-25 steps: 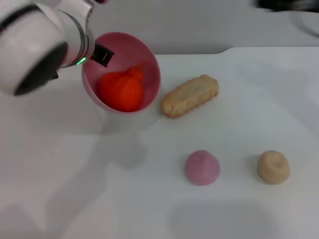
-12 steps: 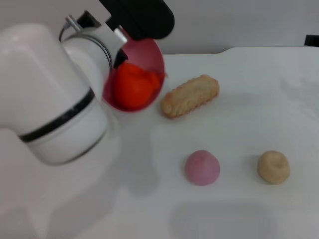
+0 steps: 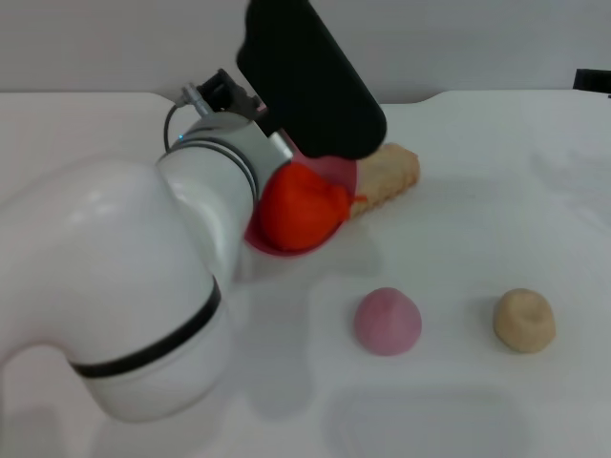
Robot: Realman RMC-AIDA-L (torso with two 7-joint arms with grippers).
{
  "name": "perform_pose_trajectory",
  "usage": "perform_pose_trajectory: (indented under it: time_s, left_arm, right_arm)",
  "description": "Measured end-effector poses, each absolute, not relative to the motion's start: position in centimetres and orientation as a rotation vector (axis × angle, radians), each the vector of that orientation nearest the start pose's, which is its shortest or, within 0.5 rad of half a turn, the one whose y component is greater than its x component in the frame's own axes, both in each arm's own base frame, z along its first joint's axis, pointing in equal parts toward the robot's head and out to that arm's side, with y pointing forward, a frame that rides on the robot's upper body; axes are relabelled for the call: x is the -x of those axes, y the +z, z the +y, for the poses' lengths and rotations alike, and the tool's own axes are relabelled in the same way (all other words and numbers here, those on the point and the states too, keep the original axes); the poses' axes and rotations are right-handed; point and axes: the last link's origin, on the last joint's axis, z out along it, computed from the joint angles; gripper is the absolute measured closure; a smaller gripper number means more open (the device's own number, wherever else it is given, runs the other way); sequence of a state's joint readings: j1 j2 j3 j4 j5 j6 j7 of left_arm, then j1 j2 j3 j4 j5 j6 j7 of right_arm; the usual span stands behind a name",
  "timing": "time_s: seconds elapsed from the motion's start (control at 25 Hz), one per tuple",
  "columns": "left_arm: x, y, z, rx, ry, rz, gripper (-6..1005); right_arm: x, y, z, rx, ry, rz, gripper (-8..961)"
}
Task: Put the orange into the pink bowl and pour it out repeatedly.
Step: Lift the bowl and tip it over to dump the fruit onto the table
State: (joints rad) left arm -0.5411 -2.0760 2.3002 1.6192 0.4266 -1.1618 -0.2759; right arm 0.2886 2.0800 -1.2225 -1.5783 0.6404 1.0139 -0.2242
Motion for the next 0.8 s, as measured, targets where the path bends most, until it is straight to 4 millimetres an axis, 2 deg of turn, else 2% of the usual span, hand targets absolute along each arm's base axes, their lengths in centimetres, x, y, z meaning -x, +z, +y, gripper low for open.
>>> perform_pose_trajectory:
  time_s: [0.04,0.4,0.6,0.8]
  left_arm:
    - [9.0,-6.4,33.0,2.001,0.363,-0.074,953]
    - [8.1,-6.7,32.3,1.941,0.339,0.120,953]
    - [7.9,-7.0,32.2,1.947,0.313,0.156,953]
    - [8.0,-7.4,31.5,1.904,0.297,0.283,953]
  right_arm:
    - [-22.4,9.4,37.4,1.851,0.324,1.225,361]
    - [-22.1,9.0,37.5,1.868,0.320,1.222,360]
    - [-22.1,8.9,37.5,1.870,0.319,1.225,360]
    - [-22.0,8.9,37.6,1.874,0.318,1.223,360]
